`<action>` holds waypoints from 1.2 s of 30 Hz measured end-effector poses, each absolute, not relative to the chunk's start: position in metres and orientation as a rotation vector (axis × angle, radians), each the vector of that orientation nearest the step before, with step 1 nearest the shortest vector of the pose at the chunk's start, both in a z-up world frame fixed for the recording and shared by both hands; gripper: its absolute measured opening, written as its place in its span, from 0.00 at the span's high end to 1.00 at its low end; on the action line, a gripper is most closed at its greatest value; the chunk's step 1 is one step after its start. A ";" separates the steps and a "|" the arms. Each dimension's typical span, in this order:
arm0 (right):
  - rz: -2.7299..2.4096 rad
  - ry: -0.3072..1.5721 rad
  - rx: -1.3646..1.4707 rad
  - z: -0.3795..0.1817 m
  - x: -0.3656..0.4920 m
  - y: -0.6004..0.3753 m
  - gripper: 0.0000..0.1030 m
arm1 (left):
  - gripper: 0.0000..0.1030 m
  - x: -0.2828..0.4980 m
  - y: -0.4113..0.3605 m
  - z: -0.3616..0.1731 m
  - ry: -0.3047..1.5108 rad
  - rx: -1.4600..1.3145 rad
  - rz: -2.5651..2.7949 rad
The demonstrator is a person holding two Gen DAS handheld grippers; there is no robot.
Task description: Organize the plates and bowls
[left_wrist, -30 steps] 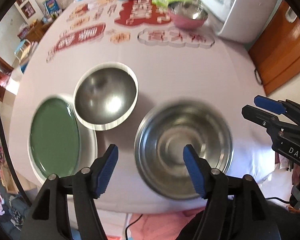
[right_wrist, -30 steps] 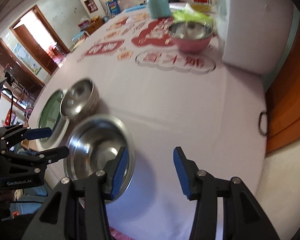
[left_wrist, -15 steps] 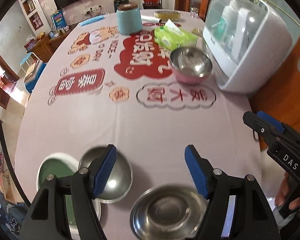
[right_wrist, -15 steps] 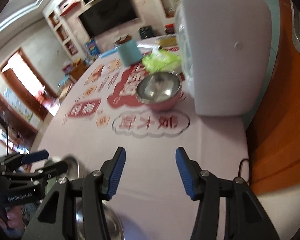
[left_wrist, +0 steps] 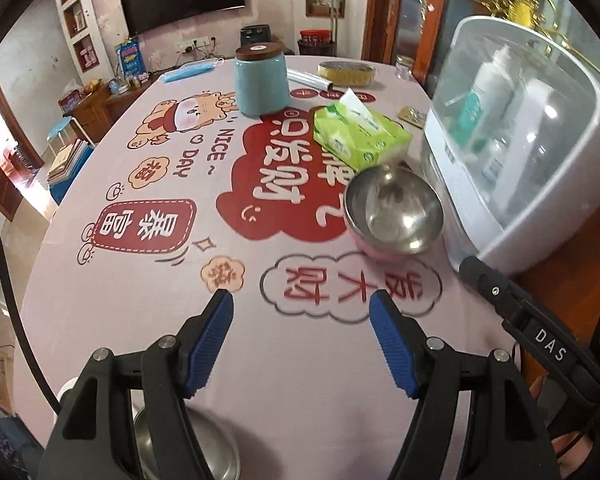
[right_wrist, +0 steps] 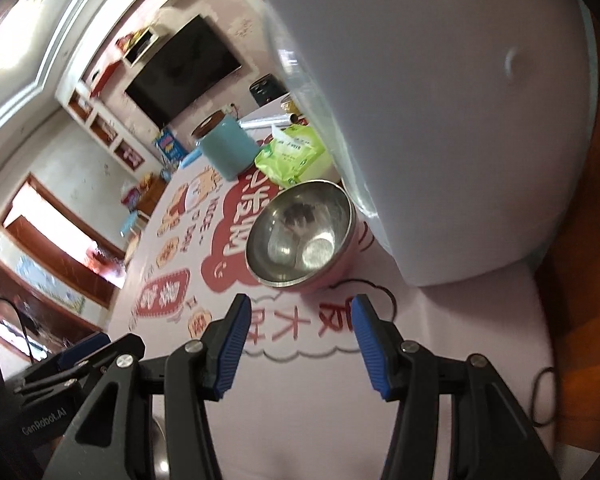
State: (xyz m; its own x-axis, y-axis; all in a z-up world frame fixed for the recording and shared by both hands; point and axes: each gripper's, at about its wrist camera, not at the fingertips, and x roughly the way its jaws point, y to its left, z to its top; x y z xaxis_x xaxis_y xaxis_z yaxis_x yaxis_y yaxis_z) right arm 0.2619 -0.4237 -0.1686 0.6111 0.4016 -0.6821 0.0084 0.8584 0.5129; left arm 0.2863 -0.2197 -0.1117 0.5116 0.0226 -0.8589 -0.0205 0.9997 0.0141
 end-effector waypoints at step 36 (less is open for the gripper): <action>0.177 0.892 0.707 -0.232 0.305 -0.430 0.66 | 0.53 0.392 -0.252 -0.205 1.186 -0.166 -0.036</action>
